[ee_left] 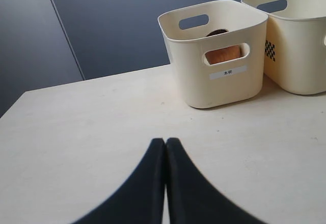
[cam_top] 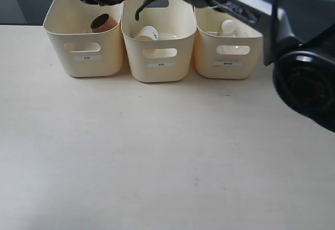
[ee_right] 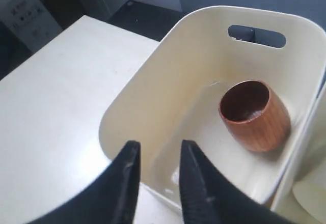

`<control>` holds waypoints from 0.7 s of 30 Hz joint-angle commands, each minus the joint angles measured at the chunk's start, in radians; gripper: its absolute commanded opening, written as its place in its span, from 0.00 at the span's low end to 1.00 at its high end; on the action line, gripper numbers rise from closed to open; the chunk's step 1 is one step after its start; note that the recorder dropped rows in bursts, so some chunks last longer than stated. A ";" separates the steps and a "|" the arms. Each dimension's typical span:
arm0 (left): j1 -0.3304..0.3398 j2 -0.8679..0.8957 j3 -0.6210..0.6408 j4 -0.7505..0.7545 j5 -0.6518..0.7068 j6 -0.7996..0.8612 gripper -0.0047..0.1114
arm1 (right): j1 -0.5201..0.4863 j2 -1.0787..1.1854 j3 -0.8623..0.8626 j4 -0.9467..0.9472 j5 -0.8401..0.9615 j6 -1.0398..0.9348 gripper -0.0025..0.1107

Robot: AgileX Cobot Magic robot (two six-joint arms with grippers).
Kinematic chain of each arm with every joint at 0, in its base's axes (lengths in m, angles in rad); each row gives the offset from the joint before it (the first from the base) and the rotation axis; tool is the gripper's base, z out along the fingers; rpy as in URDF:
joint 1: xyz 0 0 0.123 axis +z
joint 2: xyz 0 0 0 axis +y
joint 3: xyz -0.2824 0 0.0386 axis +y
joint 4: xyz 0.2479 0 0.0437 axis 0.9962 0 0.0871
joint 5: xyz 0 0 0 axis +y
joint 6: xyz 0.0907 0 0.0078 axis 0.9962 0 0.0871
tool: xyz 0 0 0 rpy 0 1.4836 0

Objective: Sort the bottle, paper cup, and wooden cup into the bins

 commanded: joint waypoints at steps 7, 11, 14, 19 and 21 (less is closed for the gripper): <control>-0.003 -0.005 0.001 -0.005 -0.001 -0.002 0.04 | -0.001 -0.212 -0.006 -0.231 0.463 0.000 0.02; -0.003 -0.005 0.001 -0.005 -0.001 -0.002 0.04 | -0.001 -0.288 -0.006 -0.262 0.553 0.000 0.02; -0.003 -0.005 0.001 -0.005 -0.001 -0.002 0.04 | -0.001 -0.352 -0.006 -0.289 0.632 0.000 0.02; -0.003 -0.005 0.001 -0.005 -0.001 -0.002 0.04 | -0.001 -0.469 0.019 -0.329 0.694 0.000 0.02; -0.003 -0.005 0.001 -0.005 -0.001 -0.002 0.04 | -0.001 -0.525 0.051 -0.340 0.694 0.006 0.02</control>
